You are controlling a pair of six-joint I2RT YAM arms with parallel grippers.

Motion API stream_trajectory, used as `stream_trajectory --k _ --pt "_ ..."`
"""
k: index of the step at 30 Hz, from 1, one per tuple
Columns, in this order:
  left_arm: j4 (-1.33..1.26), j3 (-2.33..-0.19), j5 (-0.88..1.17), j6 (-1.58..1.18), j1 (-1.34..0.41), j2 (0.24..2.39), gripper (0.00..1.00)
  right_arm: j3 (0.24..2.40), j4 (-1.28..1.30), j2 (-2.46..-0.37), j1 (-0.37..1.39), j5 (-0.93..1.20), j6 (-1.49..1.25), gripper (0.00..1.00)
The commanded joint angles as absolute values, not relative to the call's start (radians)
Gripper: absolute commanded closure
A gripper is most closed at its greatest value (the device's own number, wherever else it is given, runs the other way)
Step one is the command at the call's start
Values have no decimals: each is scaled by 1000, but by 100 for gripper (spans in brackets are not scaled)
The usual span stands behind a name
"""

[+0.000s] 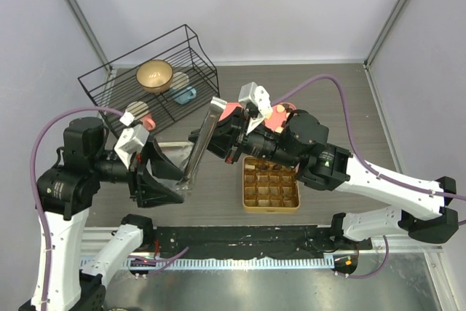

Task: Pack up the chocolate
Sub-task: Adjust the clamp.

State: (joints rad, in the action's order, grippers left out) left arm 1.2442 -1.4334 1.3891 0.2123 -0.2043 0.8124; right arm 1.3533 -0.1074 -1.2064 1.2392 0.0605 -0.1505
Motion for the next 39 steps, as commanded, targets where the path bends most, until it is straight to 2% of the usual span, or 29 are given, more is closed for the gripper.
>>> stream_trajectory --k 1,4,5,7,8,11,14,15,17,18,21,28,29,32,39 --pt "1030 -1378 1468 8 -218 773 50 1423 -141 -1219 1230 78 -110 99" --pt "883 -1324 1506 -132 -218 749 69 1427 -172 -1239 1229 81 -113 99" --pt "852 -1312 1517 -161 -218 746 83 1424 -184 -1242 1229 83 -123 99" --pt "818 -1301 1528 -190 -218 736 98 1408 -221 -1246 1229 81 -136 99" --pt "810 -1301 1529 -193 -218 735 100 1407 -230 -1250 1229 80 -141 99" --pt "781 -1312 1535 -221 -216 732 100 1407 -204 -1253 1229 77 -152 97" --pt "665 -1316 1552 -303 -216 727 100 1402 -155 -1233 1229 75 -150 72" --pt "607 -1313 1557 -351 -218 726 100 1390 -137 -1211 1229 81 -149 56" --pt "414 -1292 1574 -504 -216 716 100 1365 -77 -1186 1229 77 -137 46" --pt "353 -1284 1578 -556 -216 715 100 1355 -57 -1169 1229 75 -130 37" --pt "235 -1264 1592 -666 -218 712 100 1332 56 -1111 1227 87 -100 25" --pt "192 -1152 1568 -700 -215 684 100 1500 350 -1095 1218 215 20 15" --pt "183 -1131 1559 -698 -213 677 100 1523 389 -1109 1216 233 34 11" --pt "170 -1071 1523 -695 -199 657 100 1609 449 -1147 1204 264 49 5" --pt "178 -1066 1486 -664 -195 649 100 1677 495 -1251 1065 509 14 2"
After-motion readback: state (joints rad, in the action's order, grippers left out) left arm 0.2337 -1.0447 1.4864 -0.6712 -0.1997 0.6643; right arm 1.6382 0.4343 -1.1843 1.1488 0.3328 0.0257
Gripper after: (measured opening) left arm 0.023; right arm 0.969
